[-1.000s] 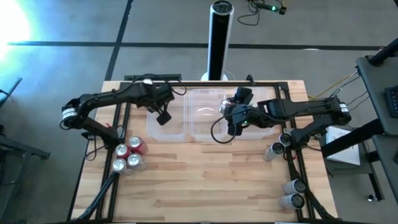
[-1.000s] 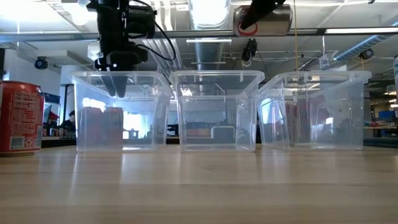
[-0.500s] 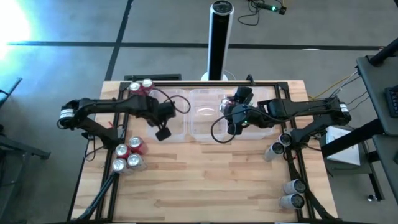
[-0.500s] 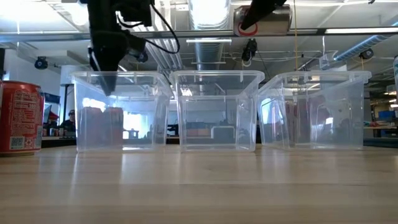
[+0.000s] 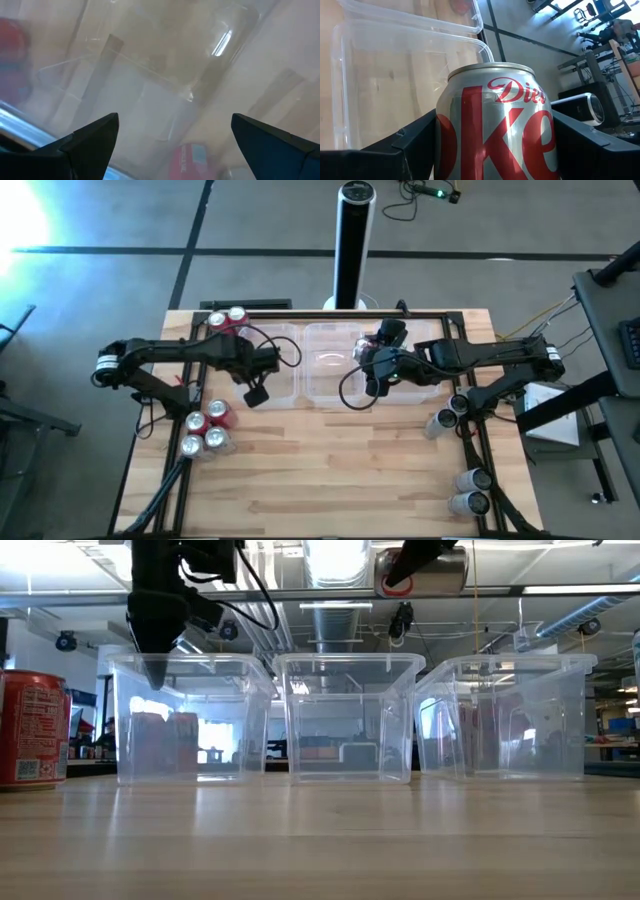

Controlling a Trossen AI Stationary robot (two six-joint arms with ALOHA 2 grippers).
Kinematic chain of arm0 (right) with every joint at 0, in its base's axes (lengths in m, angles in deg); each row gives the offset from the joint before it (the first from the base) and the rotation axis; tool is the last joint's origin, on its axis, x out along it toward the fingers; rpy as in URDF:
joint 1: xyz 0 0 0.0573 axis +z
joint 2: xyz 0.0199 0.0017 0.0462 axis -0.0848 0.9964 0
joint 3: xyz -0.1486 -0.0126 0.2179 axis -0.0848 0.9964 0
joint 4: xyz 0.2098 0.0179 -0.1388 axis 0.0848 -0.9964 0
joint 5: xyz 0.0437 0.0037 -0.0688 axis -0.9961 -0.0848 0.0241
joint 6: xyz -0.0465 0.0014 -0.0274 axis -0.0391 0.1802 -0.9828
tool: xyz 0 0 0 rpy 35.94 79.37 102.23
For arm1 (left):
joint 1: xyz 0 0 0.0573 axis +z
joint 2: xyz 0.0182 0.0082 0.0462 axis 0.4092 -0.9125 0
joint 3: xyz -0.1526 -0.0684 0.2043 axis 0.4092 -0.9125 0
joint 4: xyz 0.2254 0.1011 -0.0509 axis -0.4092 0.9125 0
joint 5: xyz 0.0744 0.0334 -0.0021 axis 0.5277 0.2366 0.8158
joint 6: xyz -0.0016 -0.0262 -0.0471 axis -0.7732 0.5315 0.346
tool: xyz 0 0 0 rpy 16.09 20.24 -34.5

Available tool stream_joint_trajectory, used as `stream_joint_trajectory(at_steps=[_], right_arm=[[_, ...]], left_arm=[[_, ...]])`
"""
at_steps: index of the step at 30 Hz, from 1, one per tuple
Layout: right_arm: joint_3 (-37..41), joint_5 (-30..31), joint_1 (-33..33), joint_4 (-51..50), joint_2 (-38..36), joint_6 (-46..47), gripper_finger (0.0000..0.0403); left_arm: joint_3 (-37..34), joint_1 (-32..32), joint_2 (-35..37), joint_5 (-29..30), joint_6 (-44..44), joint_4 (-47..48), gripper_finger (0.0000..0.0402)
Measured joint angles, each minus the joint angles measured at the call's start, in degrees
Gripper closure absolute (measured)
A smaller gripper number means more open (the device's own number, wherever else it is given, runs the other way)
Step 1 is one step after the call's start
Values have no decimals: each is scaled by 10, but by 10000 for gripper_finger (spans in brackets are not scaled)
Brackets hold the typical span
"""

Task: Sort soda cans
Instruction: Put the top red-silver soda can into the right transparent bin

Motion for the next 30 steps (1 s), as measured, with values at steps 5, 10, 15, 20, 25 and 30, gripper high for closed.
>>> stream_joint_trajectory(at_steps=[5,10,15,20,25,30], right_arm=[[0,0,0,1,0,1,98],[0,0,0,1,0,1,98],[0,0,1,-3,-16,-3,98],[4,-2,1,-4,-62,13,99],[44,-43,1,10,-116,47,100],[108,-77,16,91,-161,63,100]], left_arm=[[19,0,0,36,-4,24,31],[48,0,0,39,-14,21,31],[87,-22,9,41,-31,-24,31],[85,-69,47,40,-65,-214,31],[54,-113,66,-32,-88,-401,31],[0,-144,63,-47,-108,-577,31]])
